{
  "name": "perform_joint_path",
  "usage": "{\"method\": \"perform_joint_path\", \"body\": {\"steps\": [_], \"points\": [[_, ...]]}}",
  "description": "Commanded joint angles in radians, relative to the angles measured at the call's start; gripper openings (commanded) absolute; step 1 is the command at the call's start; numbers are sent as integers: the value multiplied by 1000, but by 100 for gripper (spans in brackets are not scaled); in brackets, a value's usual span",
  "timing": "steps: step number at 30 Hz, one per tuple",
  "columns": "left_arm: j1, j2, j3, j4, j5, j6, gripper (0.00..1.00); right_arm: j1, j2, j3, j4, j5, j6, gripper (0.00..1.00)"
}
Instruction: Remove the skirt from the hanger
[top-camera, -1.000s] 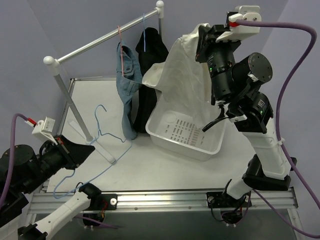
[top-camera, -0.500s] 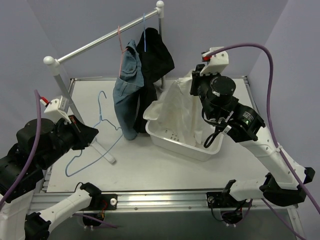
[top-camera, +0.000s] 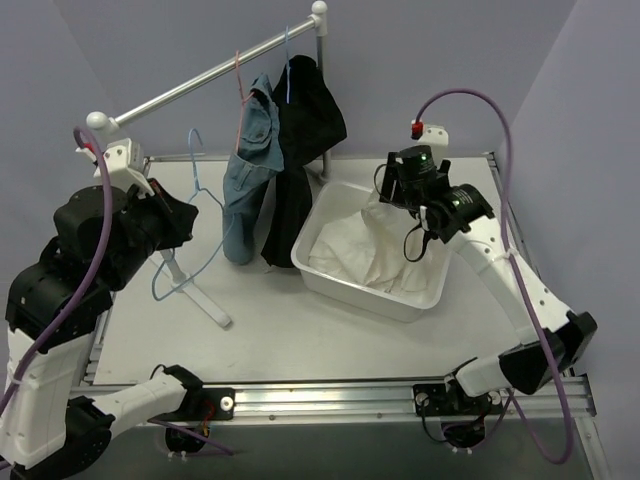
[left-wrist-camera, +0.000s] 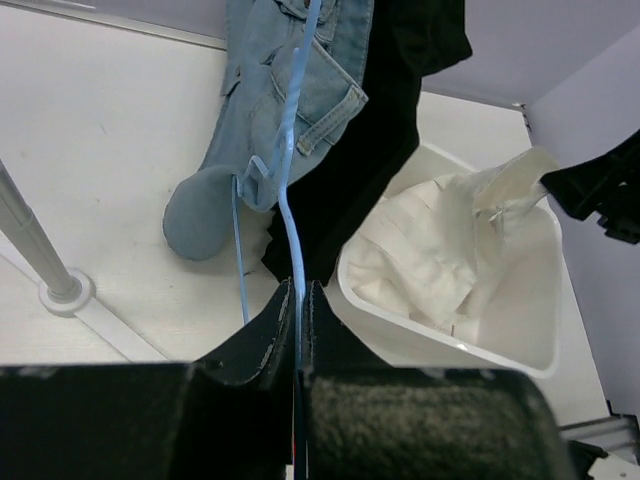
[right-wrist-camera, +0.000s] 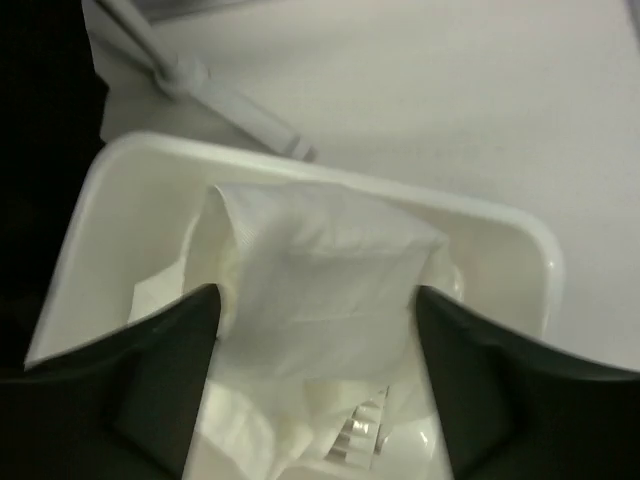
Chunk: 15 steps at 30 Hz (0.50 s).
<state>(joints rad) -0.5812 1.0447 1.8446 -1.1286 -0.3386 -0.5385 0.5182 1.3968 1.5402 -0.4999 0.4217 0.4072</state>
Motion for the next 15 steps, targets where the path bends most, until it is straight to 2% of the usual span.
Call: {"method": "perform_joint_path", "body": {"steps": [1,4,7,11,15], "points": [[1,15,9,142,-97,40,2,-10,51,18,-140,-113,51,82],[1,6,-11,223,-105,58,2,-9,53,1,-137,-142,51,100],[1,0,-2,254,-85,72,2,-10,57,-6,-146,-155,51,100],[1,-15,48,167,-57,71,2,-4,51,14,-129,-242,41,100],[1,-93,28,130,-79,58,2,-4,39,55,-126,-271,33,100]]}}
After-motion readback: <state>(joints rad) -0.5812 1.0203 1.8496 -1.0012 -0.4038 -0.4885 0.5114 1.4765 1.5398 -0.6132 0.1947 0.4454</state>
